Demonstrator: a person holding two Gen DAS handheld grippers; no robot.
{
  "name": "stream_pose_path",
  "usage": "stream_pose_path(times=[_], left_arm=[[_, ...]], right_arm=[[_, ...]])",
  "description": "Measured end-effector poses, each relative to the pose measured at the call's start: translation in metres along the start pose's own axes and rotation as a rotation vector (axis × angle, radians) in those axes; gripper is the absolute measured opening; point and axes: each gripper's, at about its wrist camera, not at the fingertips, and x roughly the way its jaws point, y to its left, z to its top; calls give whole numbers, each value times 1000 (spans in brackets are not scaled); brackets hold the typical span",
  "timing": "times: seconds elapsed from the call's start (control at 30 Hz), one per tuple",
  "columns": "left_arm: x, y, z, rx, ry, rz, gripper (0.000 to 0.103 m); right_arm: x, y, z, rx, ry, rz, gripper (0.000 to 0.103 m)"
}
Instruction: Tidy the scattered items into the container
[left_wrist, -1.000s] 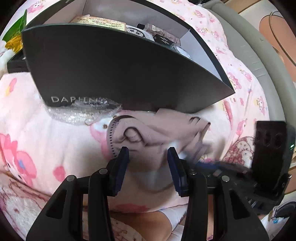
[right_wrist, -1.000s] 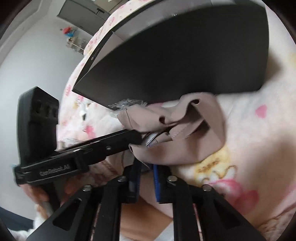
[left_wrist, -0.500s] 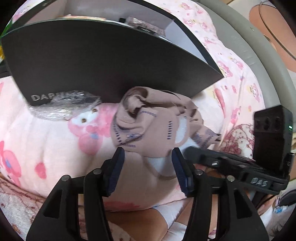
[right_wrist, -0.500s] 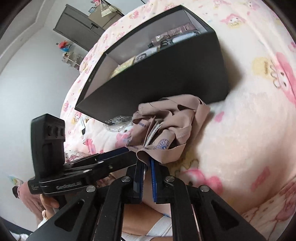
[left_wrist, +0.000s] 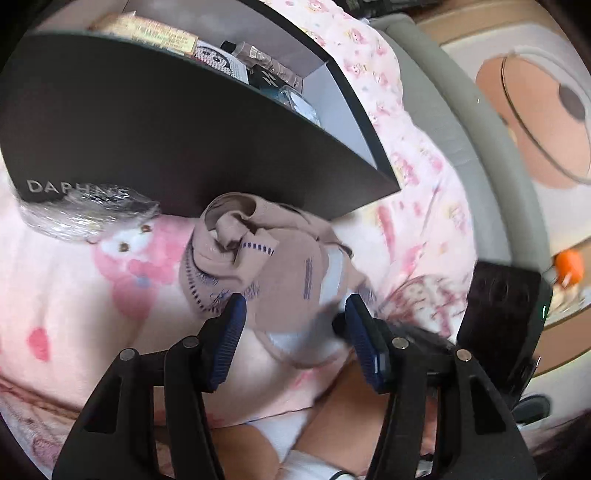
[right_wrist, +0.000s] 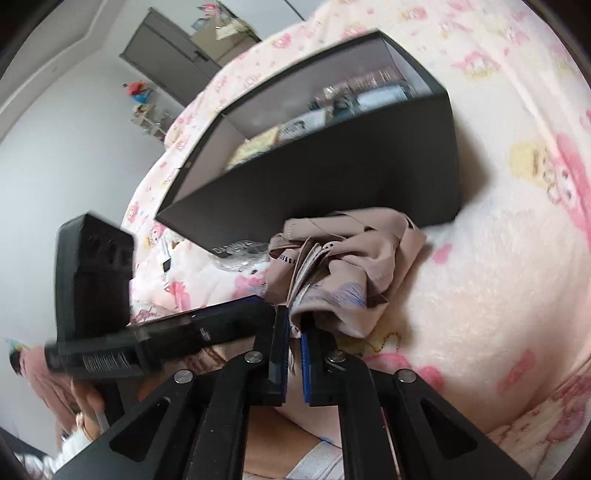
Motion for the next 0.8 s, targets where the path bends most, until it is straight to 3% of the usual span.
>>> stream_pose_path(times=[0.1,0.17,0.23,0.33,0.53,0.63,0.8], left_arm=[[12,-4,5,3,28,14,56],[17,-5,7,21,38,36,46],[10,-1,7,28,37,33,25],[7,0,8,19,16,-1,10],[6,-2,6,27,-27,75,9],[2,-5,4,49,-58,148,9],[6,-4,3,64,-24,144,10]], right_arm=[[-3,7,-4,-63,8,-19,4],[1,5,-6,-63,28,-24,4],[4,1,-6,-49,41,-25,4],[2,-6,-4,-17,47,-15,4],[6,-7,-6,-12,55,-42,4],[6,-13,-5,16,59,-53,4],[9,-17,-6,34,71,-79,4]])
